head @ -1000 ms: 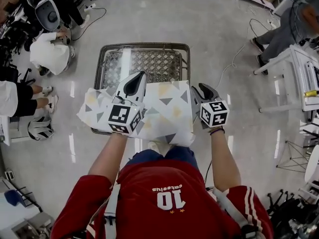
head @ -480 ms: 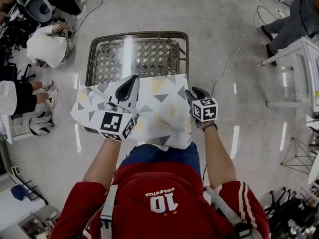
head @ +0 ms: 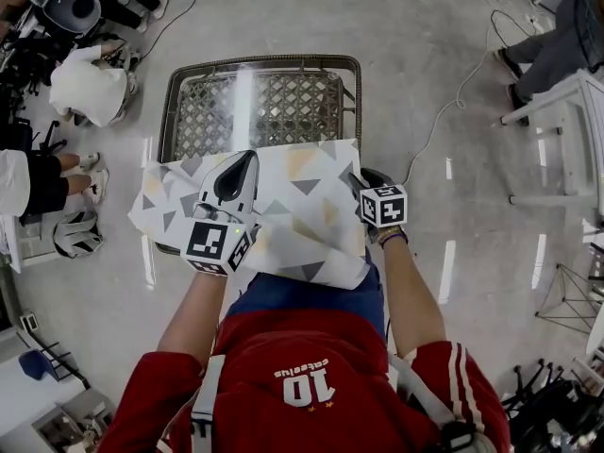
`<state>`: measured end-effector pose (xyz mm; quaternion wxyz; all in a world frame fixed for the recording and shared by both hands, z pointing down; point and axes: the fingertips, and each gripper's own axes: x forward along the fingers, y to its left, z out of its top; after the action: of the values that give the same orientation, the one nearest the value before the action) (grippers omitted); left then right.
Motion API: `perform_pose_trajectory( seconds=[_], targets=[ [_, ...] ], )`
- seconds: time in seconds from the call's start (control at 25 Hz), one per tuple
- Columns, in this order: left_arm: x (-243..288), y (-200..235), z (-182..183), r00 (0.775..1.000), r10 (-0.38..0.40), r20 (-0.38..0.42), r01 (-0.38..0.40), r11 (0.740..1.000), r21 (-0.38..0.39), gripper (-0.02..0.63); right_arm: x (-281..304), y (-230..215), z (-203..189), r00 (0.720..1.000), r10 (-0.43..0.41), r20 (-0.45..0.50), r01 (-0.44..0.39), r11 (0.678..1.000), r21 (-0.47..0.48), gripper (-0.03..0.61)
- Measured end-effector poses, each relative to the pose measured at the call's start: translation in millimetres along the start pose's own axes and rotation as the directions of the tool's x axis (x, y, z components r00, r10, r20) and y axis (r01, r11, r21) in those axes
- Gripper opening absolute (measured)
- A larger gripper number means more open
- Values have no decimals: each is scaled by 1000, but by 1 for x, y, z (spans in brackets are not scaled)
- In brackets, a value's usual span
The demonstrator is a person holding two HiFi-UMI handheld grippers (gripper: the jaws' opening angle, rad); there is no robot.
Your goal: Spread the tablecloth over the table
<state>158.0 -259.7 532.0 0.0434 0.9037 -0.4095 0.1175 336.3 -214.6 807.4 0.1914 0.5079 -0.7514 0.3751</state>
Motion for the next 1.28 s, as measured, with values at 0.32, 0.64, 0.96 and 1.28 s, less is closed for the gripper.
perform_pose_trajectory(
  seconds=[0.32,0.64,0.96,1.28],
  targets=[
    [-12,9,9,1000,21,-9,-21,1000,-8,6,-9,12,8,1000,25,8,-25,999,30,129],
    [-12,14,23,999,53,-11,-54,998,-22,6,1,11,15,993,114,-25,-113,993,29,110],
    [-6,12,18,995,89,-35,-90,996,-29,6,15,6,28,985,148,-84,-151,988,-30,17],
    [-18,23,46,984,173,-37,-174,984,-38,6,-3,26,82,985,175,0,-174,979,-109,14]
  ],
)
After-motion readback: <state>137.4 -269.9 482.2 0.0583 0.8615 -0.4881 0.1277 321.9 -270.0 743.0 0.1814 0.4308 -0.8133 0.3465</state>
